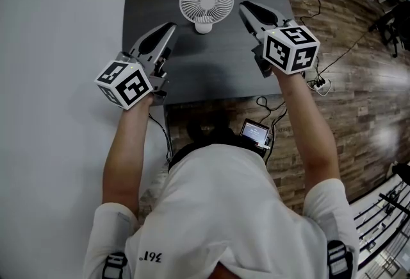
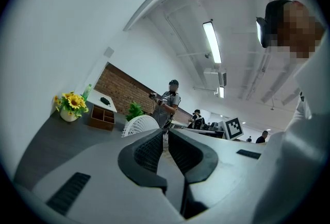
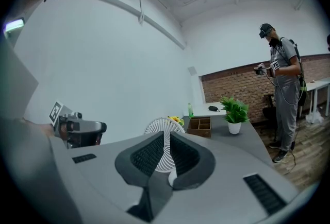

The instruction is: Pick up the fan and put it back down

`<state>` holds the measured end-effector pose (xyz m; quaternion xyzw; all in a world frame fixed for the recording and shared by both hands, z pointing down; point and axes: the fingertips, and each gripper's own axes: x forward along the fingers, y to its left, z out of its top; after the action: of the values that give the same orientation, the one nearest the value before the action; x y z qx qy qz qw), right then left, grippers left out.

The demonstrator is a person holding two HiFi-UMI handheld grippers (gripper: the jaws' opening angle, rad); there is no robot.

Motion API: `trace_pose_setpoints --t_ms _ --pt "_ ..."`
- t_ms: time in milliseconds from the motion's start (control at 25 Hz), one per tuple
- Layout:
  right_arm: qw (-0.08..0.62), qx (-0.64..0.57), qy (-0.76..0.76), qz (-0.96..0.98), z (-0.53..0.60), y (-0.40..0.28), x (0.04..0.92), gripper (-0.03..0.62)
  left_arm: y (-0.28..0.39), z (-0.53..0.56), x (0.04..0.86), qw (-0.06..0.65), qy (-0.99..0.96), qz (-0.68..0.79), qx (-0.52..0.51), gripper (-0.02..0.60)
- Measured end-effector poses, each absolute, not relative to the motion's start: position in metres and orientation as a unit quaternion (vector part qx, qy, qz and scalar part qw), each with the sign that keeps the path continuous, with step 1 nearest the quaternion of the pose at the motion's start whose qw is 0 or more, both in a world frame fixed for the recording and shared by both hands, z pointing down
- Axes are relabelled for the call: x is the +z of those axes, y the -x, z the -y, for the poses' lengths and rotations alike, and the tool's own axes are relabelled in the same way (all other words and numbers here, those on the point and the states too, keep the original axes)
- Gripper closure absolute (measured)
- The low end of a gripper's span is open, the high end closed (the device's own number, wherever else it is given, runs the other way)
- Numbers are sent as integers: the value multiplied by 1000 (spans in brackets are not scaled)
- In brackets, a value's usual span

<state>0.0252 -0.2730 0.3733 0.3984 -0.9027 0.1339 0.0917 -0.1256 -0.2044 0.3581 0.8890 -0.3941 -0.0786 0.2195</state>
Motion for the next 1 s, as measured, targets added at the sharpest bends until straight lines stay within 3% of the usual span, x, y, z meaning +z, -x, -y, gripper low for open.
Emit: trace_pose_setpoints --t_ms 1000 --pt "74 153 -397 902 235 -28 370 551 132 171 354 236 -887 386 -92 538"
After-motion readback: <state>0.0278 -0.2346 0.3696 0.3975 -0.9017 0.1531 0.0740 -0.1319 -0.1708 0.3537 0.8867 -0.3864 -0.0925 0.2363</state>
